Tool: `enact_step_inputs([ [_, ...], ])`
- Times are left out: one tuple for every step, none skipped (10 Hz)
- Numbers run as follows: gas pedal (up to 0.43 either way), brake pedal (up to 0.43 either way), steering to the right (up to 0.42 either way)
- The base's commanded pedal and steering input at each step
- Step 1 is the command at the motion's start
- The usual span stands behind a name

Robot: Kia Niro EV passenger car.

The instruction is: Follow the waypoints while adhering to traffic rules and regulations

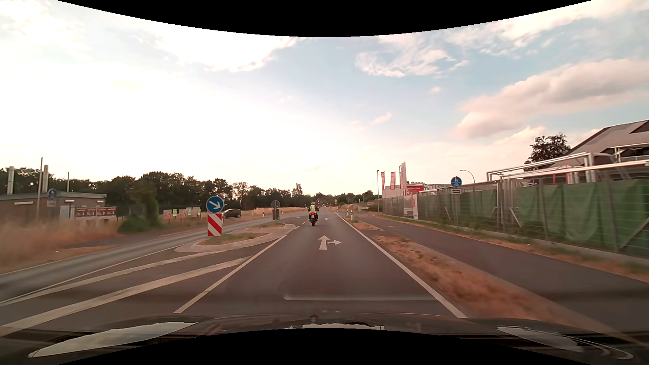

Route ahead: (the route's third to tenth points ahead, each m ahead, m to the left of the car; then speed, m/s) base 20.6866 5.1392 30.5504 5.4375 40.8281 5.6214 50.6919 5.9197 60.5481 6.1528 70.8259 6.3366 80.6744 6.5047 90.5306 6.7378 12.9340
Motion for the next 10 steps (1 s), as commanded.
enact_step_inputs([
  [0.138,0.000,-0.005],
  [0.138,0.000,-0.005],
  [0.138,0.000,-0.005],
  [0.138,0.000,-0.005],
  [0.138,0.000,-0.005],
  [0.138,0.000,-0.005],
  [0.138,0.000,-0.004],
  [0.138,0.000,-0.005],
  [0.138,0.000,-0.004],
  [0.138,0.000,-0.004],
])
